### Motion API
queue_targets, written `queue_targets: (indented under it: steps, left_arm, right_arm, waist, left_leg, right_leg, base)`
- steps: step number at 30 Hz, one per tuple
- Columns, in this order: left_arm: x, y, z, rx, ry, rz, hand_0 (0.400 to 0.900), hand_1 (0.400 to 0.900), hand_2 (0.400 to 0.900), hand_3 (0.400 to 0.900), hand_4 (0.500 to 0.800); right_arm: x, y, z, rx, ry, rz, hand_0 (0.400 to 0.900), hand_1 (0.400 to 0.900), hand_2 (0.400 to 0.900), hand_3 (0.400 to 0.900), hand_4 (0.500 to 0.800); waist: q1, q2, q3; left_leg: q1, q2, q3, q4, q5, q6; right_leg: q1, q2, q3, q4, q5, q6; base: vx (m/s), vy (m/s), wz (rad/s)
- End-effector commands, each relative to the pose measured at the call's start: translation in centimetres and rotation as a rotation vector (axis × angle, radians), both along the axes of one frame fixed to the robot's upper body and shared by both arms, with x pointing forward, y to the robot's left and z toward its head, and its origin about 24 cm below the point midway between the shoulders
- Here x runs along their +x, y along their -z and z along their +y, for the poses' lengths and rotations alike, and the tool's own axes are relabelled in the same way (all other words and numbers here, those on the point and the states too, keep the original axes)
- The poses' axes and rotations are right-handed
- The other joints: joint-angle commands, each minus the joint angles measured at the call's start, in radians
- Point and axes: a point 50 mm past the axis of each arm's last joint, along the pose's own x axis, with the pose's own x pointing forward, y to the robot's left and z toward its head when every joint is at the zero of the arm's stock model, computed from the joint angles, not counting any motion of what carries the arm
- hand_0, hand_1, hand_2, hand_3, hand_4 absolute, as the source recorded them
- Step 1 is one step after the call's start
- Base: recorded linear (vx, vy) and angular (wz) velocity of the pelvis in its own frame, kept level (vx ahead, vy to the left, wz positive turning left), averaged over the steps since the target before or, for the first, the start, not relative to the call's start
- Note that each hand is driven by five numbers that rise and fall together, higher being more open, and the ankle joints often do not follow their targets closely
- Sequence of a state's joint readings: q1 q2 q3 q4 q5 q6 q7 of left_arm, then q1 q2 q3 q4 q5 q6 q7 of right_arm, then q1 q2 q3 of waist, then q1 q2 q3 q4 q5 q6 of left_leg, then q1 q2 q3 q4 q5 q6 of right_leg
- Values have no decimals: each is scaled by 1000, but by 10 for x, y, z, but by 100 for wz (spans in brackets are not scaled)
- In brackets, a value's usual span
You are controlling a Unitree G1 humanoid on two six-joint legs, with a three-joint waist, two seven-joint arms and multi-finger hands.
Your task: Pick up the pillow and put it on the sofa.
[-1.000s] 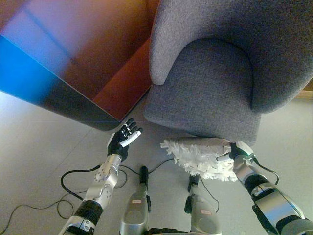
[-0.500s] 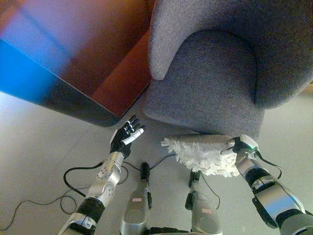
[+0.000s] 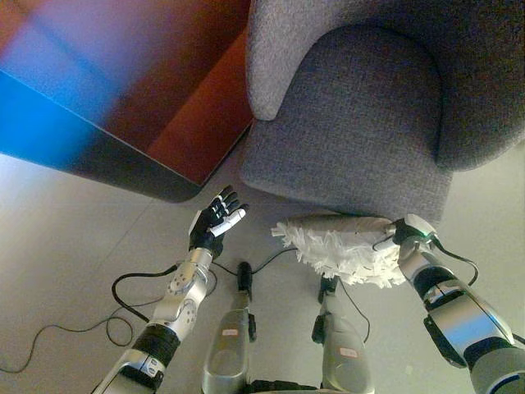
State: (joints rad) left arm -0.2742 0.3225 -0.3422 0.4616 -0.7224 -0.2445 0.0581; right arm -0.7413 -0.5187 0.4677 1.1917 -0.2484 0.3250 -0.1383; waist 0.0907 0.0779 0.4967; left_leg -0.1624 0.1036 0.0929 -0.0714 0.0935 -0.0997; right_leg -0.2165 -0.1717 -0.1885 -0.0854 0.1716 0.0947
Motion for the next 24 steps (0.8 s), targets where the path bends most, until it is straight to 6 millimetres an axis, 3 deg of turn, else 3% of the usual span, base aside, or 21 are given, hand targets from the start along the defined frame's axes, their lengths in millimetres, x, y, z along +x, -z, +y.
queue_targets:
  steps: [1, 8, 9, 10, 11, 12, 24]
  left_arm:
    - [13, -54, -13, -45, 39, -264, 900, 900, 900, 900, 800]
    - [15, -56, -15, -48, 37, -275, 900, 900, 900, 900, 800]
    - [15, -56, -15, -48, 38, -275, 900, 900, 900, 900, 800]
    - [15, -56, -15, -48, 38, -275, 900, 900, 900, 900, 800]
    - [15, -57, -15, -49, 38, -275, 900, 900, 900, 900, 800]
    - [15, -57, -15, -50, 38, -276, 900, 900, 900, 900, 800]
    - [14, -57, -17, -54, 38, -285, 900, 900, 900, 900, 800]
  right_arm:
    - [22, -48, -15, -129, -33, -57, 900, 900, 900, 900, 800]
    - [26, -54, -14, -136, -44, -64, 900, 900, 900, 900, 800]
    - [26, -55, -13, -135, -45, -65, 831, 831, 831, 831, 759]
    - [27, -56, -14, -136, -47, -65, 624, 624, 624, 624, 634]
    - [27, -57, -14, -136, -50, -68, 624, 624, 624, 624, 634]
    - [28, -58, -13, -136, -52, -71, 400, 400, 400, 400, 500]
    - [28, -59, -15, -137, -48, -73, 400, 400, 400, 400, 500]
  waist:
    - [28, -17, 23]
    - [27, -13, 23]
    - [27, -12, 23]
    - [27, -12, 23]
    - [27, -11, 23]
    - [27, -11, 23]
    - [26, -12, 23]
  left_leg:
    - [-93, -18, -80, 86, -23, -3]
    - [-107, -19, -74, 80, -17, -3]
    - [-109, -20, -74, 80, -17, -3]
    - [-109, -20, -75, 80, -17, -3]
    - [-109, -21, -74, 79, -17, -3]
    - [-109, -21, -74, 78, -17, -2]
    - [-108, -25, -71, 70, -16, -1]
  right_leg:
    - [-82, -91, 45, 81, 17, 100]
    - [-104, -91, 41, 81, 25, 102]
    - [-106, -92, 41, 82, 25, 102]
    - [-108, -92, 41, 83, 25, 102]
    - [-109, -92, 41, 83, 26, 102]
    - [-110, -92, 40, 82, 27, 102]
    - [-115, -93, 35, 79, 31, 104]
  base:
    - [0, 0, 0]
    - [0, 0, 0]
    - [0, 0, 0]
    - [0, 0, 0]
    - [0, 0, 0]
    - [0, 0, 0]
    - [0, 0, 0]
